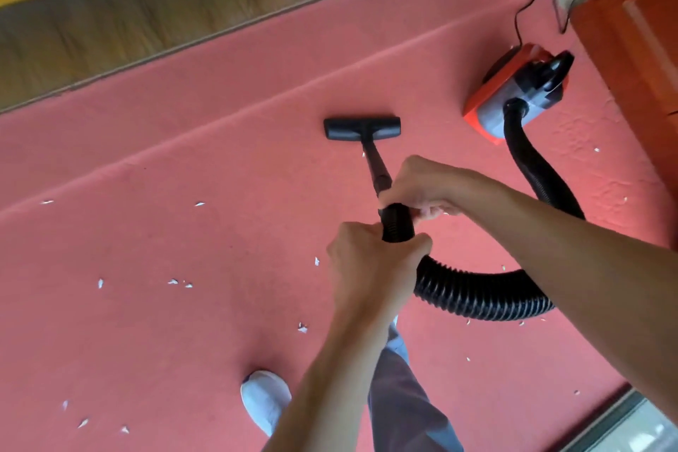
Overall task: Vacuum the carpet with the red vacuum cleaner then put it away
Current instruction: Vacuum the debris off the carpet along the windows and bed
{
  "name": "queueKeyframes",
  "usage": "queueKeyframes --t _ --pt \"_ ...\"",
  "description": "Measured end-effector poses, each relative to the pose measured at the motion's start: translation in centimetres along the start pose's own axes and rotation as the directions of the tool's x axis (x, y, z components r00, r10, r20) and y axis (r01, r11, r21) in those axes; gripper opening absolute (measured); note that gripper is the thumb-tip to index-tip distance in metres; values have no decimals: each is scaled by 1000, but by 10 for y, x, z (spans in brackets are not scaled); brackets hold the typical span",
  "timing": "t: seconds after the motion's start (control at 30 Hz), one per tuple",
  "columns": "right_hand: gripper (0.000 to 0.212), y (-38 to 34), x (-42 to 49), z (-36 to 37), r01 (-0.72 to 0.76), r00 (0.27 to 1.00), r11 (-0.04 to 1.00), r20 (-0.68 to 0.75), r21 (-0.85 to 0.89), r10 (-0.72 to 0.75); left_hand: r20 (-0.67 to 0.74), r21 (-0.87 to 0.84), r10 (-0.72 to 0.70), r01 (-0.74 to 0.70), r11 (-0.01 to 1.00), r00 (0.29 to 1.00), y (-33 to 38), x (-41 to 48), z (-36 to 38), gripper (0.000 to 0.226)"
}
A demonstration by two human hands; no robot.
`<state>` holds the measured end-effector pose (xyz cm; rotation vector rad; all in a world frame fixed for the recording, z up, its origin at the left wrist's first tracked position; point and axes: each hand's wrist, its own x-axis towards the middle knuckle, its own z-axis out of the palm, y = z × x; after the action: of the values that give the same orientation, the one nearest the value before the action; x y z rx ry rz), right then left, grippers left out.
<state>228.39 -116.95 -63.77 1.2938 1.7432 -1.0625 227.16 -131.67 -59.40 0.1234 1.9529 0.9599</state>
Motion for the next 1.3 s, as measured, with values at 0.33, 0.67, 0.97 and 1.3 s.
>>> queueKeyframes --t 0.33,0.67,0.97,1.3 --pt "30 10 23 34 11 996 943 -85 333 19 -19 -20 -17 17 1000 1000 -26 -2 2 23" --pt "35 19 15 91 -38 995 929 -74 369 70 -13 -10 -34 33 999 999 -53 -30 -19 47" --pt "11 19 -15 76 -66 998 955 15 289 65 -11 -93 12 -13 996 1000 -46 -56 -21 41" --pt "19 30 17 63 -24 999 974 37 227 16 15 -122 -81 82 989 997 -44 -30 -9 31"
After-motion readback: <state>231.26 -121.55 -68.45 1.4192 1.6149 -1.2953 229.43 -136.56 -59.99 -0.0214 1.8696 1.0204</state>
